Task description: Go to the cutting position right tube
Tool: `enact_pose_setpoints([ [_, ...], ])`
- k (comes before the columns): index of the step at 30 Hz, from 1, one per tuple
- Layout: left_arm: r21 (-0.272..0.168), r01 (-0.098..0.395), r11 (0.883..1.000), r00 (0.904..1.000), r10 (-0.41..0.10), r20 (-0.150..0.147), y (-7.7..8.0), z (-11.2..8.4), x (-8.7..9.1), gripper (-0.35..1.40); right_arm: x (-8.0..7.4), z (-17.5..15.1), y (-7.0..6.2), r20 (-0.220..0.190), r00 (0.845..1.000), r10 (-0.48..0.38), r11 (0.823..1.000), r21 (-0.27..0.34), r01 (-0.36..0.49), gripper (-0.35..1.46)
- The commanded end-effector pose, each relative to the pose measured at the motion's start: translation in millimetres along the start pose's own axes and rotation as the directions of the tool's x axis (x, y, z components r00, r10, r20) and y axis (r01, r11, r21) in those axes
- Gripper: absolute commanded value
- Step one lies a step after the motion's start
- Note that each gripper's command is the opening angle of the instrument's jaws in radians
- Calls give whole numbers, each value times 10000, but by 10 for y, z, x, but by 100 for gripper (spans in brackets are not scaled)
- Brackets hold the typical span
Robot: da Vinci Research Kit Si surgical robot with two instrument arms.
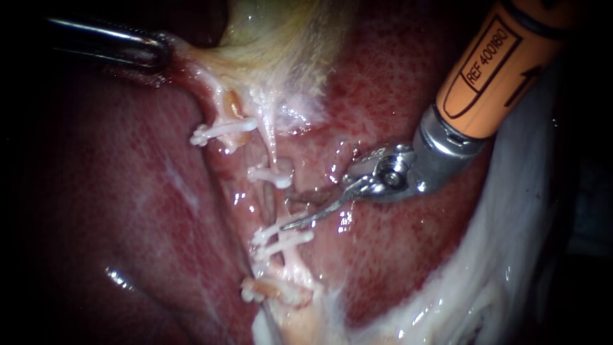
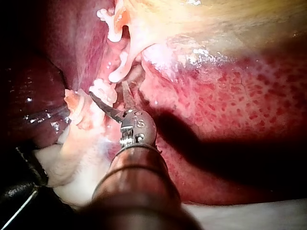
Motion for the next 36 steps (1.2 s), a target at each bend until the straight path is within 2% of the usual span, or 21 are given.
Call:
enact_pose_setpoints([
  [1, 1, 0, 10000, 10000, 0, 0, 0, 0, 0, -35, 1, 0, 2, -103, 9999, -32, 10000, 70, 32, 138],
  [11, 2, 0, 10000, 10000, 0, -1, 0, 1, 0, -35, 13, 7, 10, -593, 9982, -115, 9979, 627, 152, 138],
  [16, 3, 1, 10000, 10000, -1, -1, 0, 1, 0, -35, 16, 8, 13, -962, 9951, -224, 9920, 1214, 341, 138],
  [21, 4, 1, 10000, 10000, -1, -1, 0, 1, 0, -35, 17, 8, 15, -1165, 9928, -278, 9862, 1590, 462, 138],
  [27, 4, 1, 10000, 10000, -1, -1, 0, 1, 0, -35, 16, 9, 11, -1448, 9880, -531, 9670, 2396, 871, 135],
  [32, 4, 1, 10000, 10000, -1, -1, 0, 1, 0, -35, 16, 13, 5, -1492, 9854, -820, 9536, 2755, 1211, 125],
  [36, 4, 1, 10000, 10000, -1, -1, 0, 1, 0, -35, 19, 18, 1, -1848, 9769, -1075, 9406, 2993, 1602, 116],
])
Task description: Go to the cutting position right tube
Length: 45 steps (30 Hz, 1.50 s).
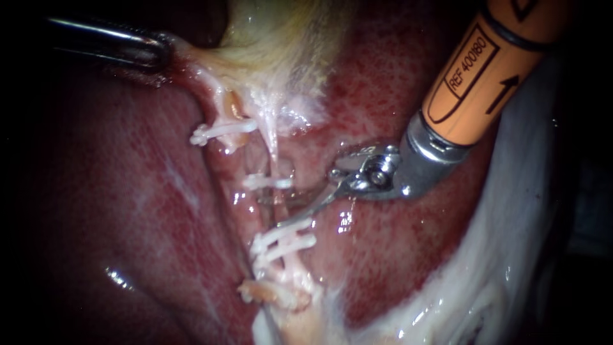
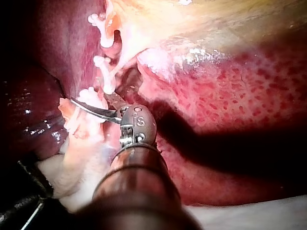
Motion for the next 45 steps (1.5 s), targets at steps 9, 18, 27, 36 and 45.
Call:
enact_pose_setpoints([
  [9, -1, 0, 10000, 10000, 0, 1, 0, 0, 0, -35, 7, 23, 10, -395, 9988, -304, 9995, 6, 304, 111],
  [18, 1, 1, 10000, 10000, -1, 0, 0, 0, 0, -35, 17, 40, 17, -790, 9959, -441, 9989, -191, 428, 111],
  [27, 2, 1, 10000, 10000, -1, 0, 0, 1, 0, -35, 23, 46, 20, -1041, 9933, -505, 9980, -422, 463, 115],
  [36, -1, 1, 10000, 10000, -1, 1, 0, 0, 0, -35, 31, 48, 10, -1140, 9921, -525, 9980, -423, 479, 132],
  [45, -8, 0, 10000, 10000, 1, 2, 0, -1, 0, -35, 45, 49, -23, -1192, 9919, -433, 9988, -289, 401, 132],
])
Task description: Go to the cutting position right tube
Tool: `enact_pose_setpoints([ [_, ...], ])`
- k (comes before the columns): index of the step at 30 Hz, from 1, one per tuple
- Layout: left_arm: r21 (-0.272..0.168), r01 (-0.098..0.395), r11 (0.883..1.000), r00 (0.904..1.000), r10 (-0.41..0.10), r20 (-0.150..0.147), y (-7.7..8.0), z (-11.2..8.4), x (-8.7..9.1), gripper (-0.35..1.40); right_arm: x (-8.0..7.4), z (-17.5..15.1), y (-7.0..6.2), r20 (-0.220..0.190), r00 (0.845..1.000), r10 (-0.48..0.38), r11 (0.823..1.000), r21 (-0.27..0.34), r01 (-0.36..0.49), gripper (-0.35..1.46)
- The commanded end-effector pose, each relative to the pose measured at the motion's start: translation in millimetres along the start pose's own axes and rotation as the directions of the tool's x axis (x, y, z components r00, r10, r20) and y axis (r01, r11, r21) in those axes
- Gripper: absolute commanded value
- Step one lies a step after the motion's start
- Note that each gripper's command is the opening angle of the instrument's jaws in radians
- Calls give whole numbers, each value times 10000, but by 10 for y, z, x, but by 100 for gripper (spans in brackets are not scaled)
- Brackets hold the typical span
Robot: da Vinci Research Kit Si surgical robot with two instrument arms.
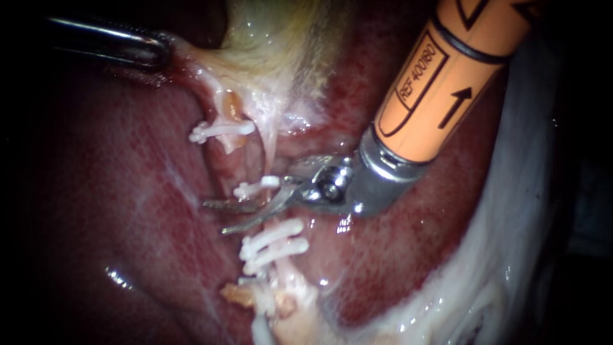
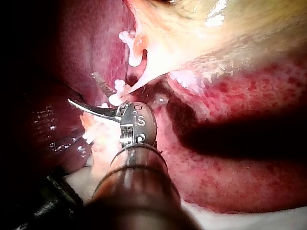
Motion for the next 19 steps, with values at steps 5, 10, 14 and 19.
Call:
enact_pose_setpoints([
  [5, -11, -5, 10000, 10000, 5, 0, 0, 0, 0, -35, 2, 1, -4, -16, 10000, 8, 10000, 54, -8, 133],
  [10, -11, -5, 10000, 10000, 5, 0, 0, -1, 0, -35, 2, 1, -3, -39, 10000, 8, 10000, 72, -8, 133],
  [14, -11, -4, 10000, 10000, 4, 0, 0, 0, 1, -35, 2, 1, -3, -22, 10000, 9, 10000, 95, -9, 135],
  [19, -12, -5, 10000, 10000, 5, 0, 0, 0, 1, -35, 1, 1, -3, -17, 10000, 4, 10000, 92, -4, 135],
])
